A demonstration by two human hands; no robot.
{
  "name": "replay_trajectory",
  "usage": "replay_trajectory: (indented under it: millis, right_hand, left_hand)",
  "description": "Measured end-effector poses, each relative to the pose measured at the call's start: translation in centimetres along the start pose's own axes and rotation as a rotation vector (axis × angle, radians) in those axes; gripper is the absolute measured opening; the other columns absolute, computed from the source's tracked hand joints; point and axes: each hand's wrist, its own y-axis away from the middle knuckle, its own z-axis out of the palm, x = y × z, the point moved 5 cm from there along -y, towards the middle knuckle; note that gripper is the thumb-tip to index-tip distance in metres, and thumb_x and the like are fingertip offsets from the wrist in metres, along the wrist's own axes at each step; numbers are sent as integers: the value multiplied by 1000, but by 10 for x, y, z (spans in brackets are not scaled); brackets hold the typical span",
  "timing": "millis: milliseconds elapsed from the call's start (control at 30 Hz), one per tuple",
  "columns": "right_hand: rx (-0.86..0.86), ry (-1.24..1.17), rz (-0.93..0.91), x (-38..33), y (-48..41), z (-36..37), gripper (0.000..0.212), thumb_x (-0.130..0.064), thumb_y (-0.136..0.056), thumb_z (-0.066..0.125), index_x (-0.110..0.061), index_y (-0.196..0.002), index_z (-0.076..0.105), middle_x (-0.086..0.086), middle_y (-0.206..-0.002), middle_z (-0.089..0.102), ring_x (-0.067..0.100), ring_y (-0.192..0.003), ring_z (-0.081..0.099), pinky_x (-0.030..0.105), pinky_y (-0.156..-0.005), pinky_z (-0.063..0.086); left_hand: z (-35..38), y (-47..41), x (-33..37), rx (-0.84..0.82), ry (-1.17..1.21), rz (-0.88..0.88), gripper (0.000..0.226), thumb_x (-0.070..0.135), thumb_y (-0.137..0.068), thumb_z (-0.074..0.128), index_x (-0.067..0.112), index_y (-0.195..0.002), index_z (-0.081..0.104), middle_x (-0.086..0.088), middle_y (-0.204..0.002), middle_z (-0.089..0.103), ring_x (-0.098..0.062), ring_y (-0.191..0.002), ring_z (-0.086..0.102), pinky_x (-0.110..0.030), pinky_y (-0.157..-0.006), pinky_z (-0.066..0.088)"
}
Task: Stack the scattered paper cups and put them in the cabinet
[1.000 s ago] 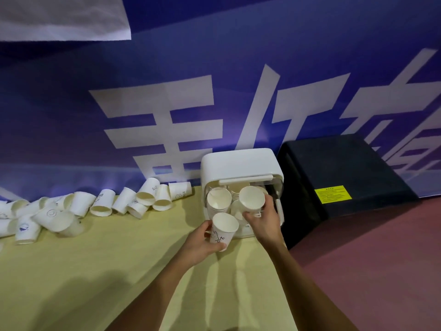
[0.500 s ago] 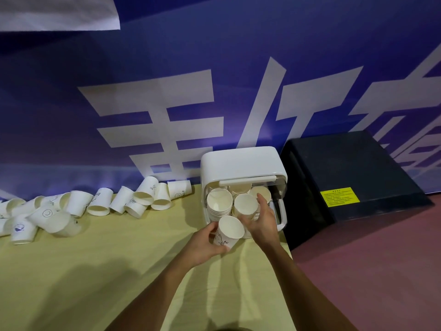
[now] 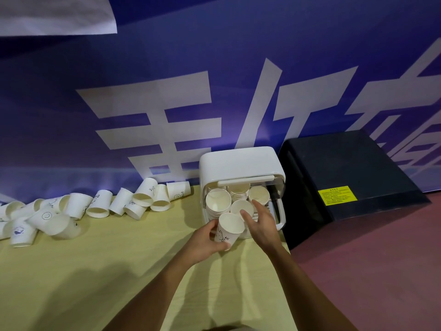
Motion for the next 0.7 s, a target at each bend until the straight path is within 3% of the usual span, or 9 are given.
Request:
replay_trajectory:
  millis: [100,200,400,533,633,700]
  right_hand:
    - [100,-58,-3,-3,9,-8,45,-42,-96,63,-18,-133,60,-2,-135,61,13,-124,54,32,-102,43]
    - [38,-162,-3,-7,18,-7,40,-48,-89,71,-29,-123,63,-14,-118,65,3,-109,60,28,-90,50]
    - [-101,-179,5,-9,27,1,85,-71,-60,77,-32,-133,55,-15,-113,64,6,-101,65,27,-85,56]
    - [-130,-165,-28,-15,27,-8,70,-54,-65,88,-32,-125,58,-20,-112,63,2,-106,62,22,-83,55]
    - [-62,-178,-36,-18,23,-19,59,-45,-72,87,-33,-122,60,-19,-111,64,5,-104,63,29,-86,57]
    - [24,-222,-52,-21,20,-29,55,-43,-74,87,-34,-121,60,-15,-111,66,9,-104,65,32,-86,58]
  left_hand:
    - [0,-2,4,4,-11,22,74,39,-66,83,37,-134,52,19,-116,64,0,-106,59,-31,-91,54]
    - [2,-2,8,1,17,33,77,44,-63,82,38,-133,52,18,-118,65,-2,-106,61,-34,-94,54]
    - [8,1,17,-27,56,66,72,35,-66,84,41,-131,54,16,-116,68,-2,-104,64,-34,-96,53]
    - [10,0,22,-30,73,86,72,37,-66,85,45,-131,53,21,-118,67,-1,-107,63,-30,-98,51]
    - [11,-4,20,-45,59,66,68,40,-63,87,42,-125,58,14,-115,69,-8,-102,67,-35,-97,53]
    - [11,-6,18,-52,41,55,61,36,-69,86,33,-124,60,10,-116,69,-9,-102,68,-29,-96,53]
